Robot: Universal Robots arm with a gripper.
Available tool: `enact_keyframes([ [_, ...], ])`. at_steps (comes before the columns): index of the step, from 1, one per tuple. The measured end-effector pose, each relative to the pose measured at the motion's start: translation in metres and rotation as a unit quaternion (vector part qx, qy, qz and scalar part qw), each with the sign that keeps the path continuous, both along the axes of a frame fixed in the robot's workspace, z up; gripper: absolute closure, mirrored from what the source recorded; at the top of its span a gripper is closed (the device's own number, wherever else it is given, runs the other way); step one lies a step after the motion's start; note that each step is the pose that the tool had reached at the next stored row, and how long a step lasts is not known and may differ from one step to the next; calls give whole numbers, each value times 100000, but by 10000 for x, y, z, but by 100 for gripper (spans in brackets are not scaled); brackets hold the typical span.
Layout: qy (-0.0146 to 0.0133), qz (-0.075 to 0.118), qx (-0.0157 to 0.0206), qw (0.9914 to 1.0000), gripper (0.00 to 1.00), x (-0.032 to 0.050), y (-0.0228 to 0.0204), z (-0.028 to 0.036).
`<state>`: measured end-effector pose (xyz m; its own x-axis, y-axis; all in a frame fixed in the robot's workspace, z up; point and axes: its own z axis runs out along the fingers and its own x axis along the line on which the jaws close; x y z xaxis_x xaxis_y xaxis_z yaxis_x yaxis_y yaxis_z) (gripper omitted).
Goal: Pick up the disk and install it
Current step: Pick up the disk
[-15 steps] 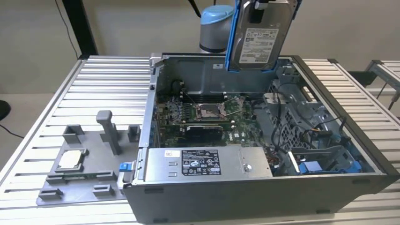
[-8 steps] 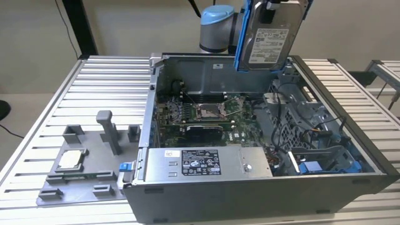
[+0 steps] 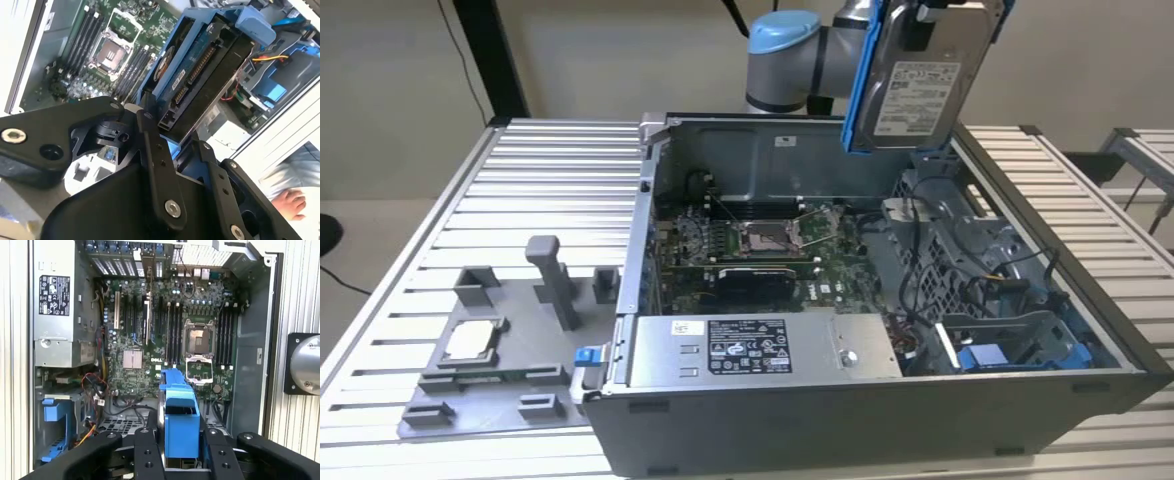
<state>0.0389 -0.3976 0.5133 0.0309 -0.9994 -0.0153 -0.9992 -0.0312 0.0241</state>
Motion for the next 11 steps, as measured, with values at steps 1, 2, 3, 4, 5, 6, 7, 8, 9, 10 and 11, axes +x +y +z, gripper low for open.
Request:
enact_keyframes([
  [1, 0, 1, 0, 100000, 100, 27, 0, 0],
  [2, 2, 3, -1, 100000, 100, 54, 0, 0],
  [3, 1, 0, 2, 100000, 100, 80, 0, 0],
  [4, 2, 1, 3, 100000, 100, 106, 0, 0],
  [5, 1, -1, 2, 100000, 100, 131, 0, 0],
  [6, 0, 2, 2, 100000, 100, 155, 0, 0],
  [7, 0, 4, 1, 100000, 100, 177, 0, 0],
  [8, 0, 3, 3, 100000, 100, 199, 0, 0],
  [9, 3, 1, 1, 100000, 100, 221, 0, 0],
  [10, 1, 2, 0, 100000, 100, 244, 0, 0],
  [11, 2, -1, 0, 100000, 100, 264, 0, 0],
])
